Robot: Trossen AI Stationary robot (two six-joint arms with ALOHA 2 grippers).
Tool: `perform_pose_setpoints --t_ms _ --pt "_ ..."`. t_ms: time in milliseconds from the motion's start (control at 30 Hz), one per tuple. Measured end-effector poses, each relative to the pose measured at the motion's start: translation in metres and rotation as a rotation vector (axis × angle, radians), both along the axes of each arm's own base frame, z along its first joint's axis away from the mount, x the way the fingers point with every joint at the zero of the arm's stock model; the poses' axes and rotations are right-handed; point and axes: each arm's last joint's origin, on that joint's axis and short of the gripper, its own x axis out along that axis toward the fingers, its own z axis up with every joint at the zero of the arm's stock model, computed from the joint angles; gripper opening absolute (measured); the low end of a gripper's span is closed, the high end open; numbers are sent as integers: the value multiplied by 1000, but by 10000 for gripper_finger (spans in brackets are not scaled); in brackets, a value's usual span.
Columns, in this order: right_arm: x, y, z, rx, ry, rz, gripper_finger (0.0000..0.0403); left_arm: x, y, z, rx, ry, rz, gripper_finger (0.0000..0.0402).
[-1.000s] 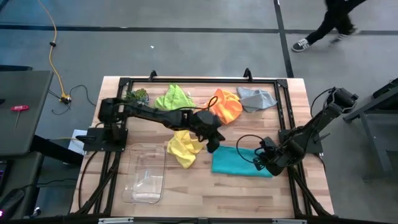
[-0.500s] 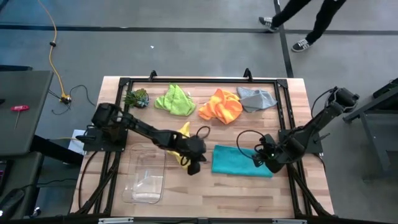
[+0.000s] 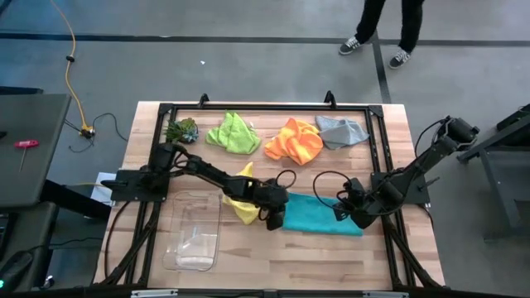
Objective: Fold microfiber towels
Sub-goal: Fold the blue towel
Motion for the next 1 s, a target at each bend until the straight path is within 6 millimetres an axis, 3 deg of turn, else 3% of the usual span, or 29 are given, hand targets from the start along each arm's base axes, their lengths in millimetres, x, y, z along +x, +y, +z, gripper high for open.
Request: perform_pose_setpoints --t_ms 300,667,767,900,1000 --pt "3 2 2 25 -36 6 0 3 40 2 216 21 83 0" --pt "6 5 4 29 -69 42 0 9 65 64 606 -26 66 0" --pt "5 4 3 20 -61 46 0 2 71 85 553 -67 58 0" --pt "2 3 4 29 -33 56 0 -7 77 107 264 -176 -70 0" --pt "-1 1 4 75 25 6 0 -14 75 112 81 -243 -165 0"
